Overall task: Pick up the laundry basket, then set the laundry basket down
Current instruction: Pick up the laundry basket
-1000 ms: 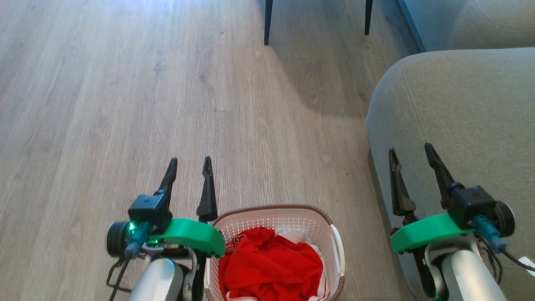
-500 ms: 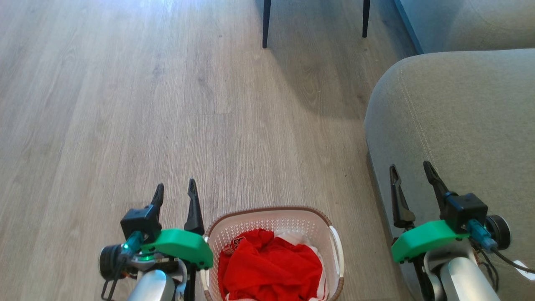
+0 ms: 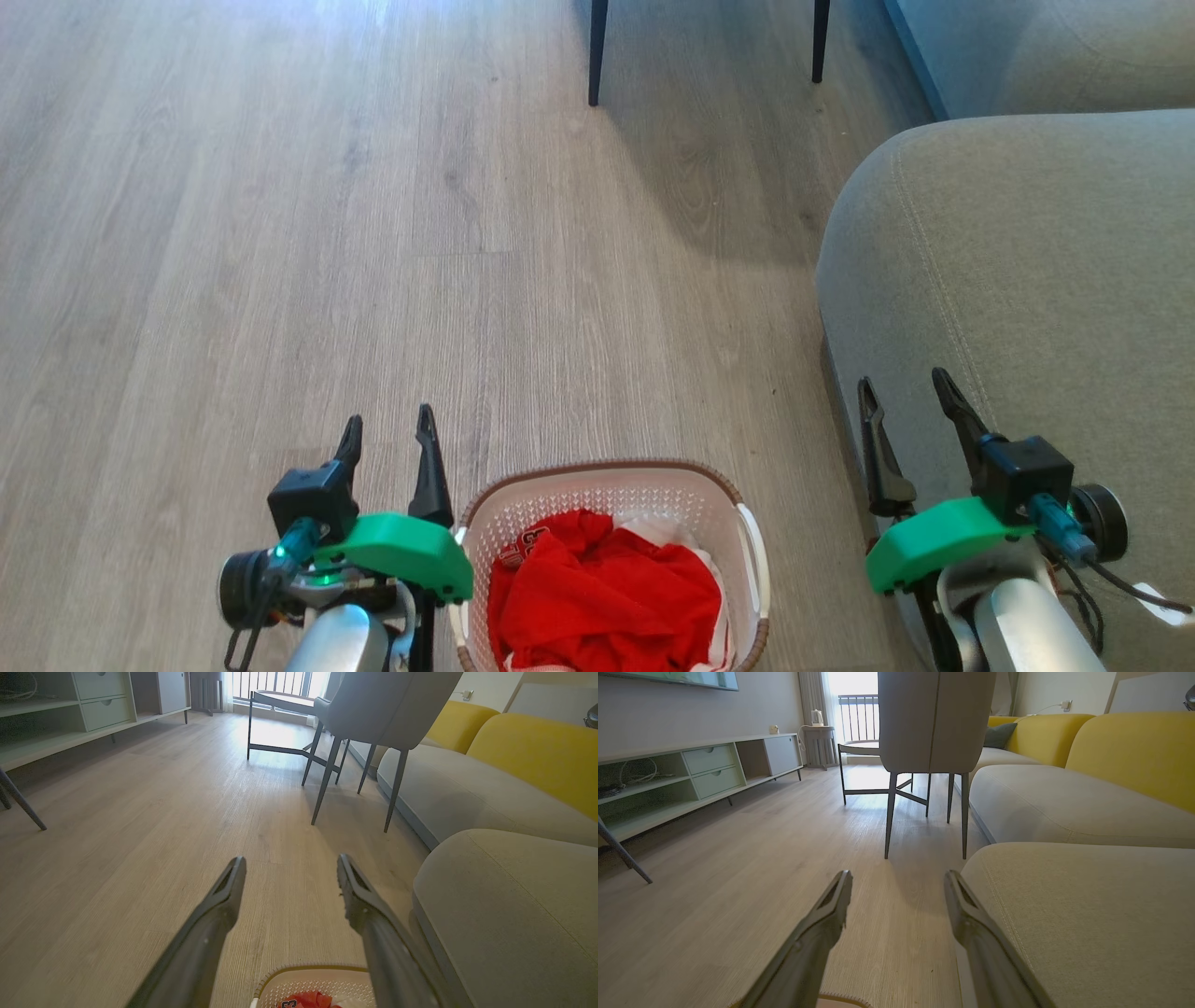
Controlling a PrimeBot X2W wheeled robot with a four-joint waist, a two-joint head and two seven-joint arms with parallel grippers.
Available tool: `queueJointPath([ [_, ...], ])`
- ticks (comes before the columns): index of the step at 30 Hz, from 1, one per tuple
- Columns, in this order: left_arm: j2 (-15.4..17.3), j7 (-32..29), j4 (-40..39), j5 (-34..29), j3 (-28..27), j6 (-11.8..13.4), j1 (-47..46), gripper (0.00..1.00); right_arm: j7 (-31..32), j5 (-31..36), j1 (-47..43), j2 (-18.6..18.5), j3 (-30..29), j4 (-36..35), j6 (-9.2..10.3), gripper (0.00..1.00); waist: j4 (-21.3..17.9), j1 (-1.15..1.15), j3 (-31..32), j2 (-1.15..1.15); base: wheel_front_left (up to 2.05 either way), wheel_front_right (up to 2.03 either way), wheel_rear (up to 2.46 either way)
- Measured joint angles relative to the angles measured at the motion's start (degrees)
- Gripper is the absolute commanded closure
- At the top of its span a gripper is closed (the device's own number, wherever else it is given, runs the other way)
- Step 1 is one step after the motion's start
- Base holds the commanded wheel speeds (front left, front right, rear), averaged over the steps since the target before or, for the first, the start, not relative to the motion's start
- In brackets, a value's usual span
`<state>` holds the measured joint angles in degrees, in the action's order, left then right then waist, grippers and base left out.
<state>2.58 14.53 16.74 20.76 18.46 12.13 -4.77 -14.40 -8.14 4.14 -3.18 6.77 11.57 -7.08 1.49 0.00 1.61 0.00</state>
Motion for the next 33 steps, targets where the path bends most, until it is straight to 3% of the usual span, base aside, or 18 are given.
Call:
queueJointPath([
  [19,-0.01,0.0,1.91,-0.1,1.43,0.54,-0.1,0.0,0.0,0.02,0.2,0.01,-0.6,2.65,-0.01,0.0,-0.08,0.0,-3.35,0.0,0.0,0.0,0.0],
  [33,-0.1,0.0,17.19,0.86,4.87,0.38,-11.7,0.0,0.0,-2.59,11.55,-0.33,2.68,15.3,-0.01,0.0,-0.59,0.01,-16.38,0.0,0.0,0.0,0.0],
])
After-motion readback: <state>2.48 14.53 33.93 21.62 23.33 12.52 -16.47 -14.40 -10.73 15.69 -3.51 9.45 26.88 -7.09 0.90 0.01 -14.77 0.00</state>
